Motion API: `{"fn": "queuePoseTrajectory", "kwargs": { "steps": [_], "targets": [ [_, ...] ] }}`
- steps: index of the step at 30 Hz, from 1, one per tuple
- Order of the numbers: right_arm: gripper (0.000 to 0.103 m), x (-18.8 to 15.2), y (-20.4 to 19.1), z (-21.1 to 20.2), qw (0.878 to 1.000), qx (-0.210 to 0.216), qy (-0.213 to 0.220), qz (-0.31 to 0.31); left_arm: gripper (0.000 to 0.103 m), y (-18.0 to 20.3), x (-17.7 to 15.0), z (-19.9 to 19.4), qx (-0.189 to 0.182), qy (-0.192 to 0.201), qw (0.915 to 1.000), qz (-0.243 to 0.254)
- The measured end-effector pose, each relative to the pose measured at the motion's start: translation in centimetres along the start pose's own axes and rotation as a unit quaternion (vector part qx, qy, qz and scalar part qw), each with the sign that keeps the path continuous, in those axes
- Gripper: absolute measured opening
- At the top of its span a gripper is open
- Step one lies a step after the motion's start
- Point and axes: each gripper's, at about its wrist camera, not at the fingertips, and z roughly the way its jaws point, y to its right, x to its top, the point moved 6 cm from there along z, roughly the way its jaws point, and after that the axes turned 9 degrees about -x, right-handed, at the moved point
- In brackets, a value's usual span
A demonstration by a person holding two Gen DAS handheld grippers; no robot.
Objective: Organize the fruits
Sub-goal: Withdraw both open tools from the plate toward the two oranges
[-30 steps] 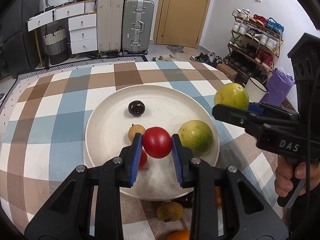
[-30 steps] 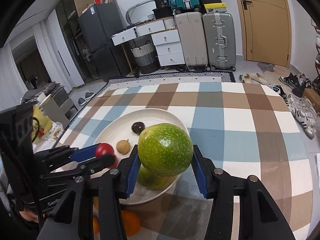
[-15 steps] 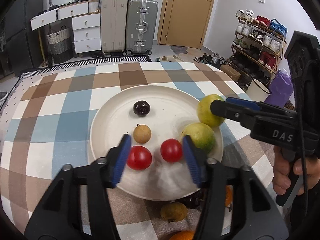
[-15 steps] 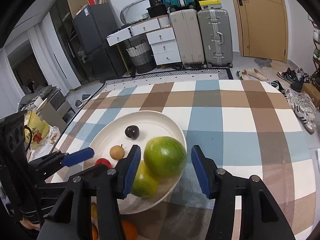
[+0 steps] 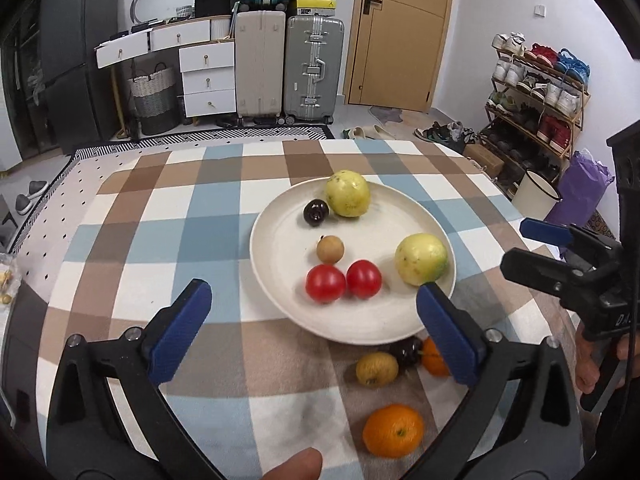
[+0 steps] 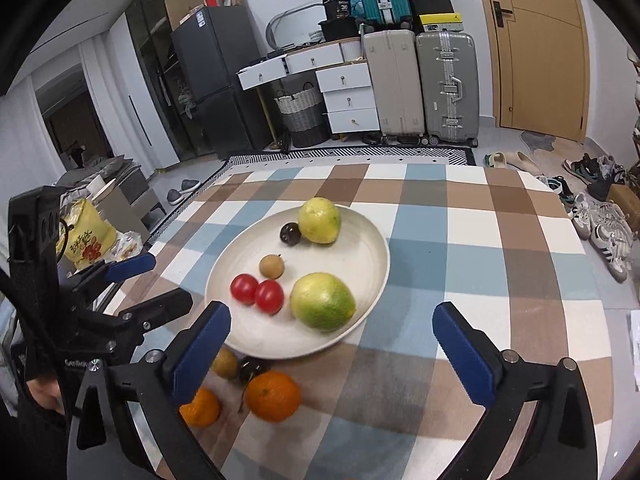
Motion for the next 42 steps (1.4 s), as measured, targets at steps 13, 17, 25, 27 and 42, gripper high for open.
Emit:
{"fn": "queuePoseTrajectory", "kwargs": {
  "steps": [13,17,25,27,42],
  "targets": [
    [0.103,-3.7,-2.4,-2.3,0.999,-0.001,-0.017,-0.027,0.102,-0.6,-3.2,-4.0,0.019,0.004,0.9994,-0.029],
    [0.103,-4.9,-2.4,-1.9,0.999,-0.008,-0.027,-0.026,0.102,-0.8,-4.2,-4.2,0.023,0.0,0.9993,-0.031],
    [0.103,-6.3,-2.2,-1.1,0.999,-0.016,-0.044,-0.026,0.102,-1.1,-5.5,-3.8,0.022,-0.009,0.9991,-0.034],
    [0.103,-6.5,-2.2,-0.9,0.998,-0.017,-0.049,-0.027,0.102,-1.0,-5.7,-3.5,0.022,-0.012,0.9991,-0.035],
    [0.103,-8.1,-1.8,2.2,0.993,-0.025,-0.098,-0.057,0.102,-0.1,-8.0,-1.6,-0.008,-0.038,0.998,-0.051]
  ]
}}
